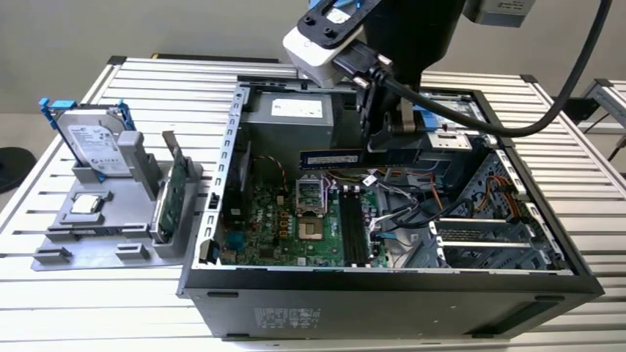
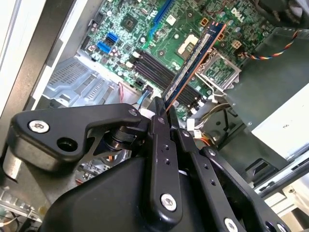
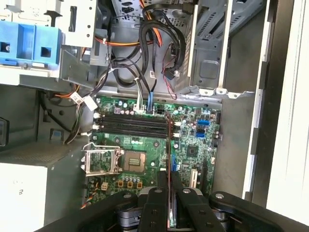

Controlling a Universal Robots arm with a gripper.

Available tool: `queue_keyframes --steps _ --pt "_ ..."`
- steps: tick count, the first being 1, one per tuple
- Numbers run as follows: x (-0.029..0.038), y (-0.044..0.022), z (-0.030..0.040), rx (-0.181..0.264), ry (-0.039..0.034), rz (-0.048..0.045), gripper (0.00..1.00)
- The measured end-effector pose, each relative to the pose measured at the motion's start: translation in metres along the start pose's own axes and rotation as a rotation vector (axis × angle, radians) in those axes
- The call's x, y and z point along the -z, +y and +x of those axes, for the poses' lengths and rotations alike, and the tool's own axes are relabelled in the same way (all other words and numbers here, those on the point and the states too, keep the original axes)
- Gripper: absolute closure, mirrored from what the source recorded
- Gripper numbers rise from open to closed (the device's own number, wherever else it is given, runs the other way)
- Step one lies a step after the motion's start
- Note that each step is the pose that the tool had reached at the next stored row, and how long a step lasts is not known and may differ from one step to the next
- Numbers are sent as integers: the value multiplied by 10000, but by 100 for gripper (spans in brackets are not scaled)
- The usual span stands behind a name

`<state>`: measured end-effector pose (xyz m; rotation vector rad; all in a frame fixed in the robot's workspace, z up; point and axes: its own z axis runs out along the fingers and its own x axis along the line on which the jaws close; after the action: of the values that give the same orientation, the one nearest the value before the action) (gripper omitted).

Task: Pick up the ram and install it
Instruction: 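Pick up the ram and move it above insertion slot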

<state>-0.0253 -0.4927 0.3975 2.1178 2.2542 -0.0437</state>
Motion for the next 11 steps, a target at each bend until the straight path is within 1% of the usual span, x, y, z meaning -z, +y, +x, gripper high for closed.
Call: queue_keyframes --steps 11 --pt "-2 94 -6 0 0 0 100"
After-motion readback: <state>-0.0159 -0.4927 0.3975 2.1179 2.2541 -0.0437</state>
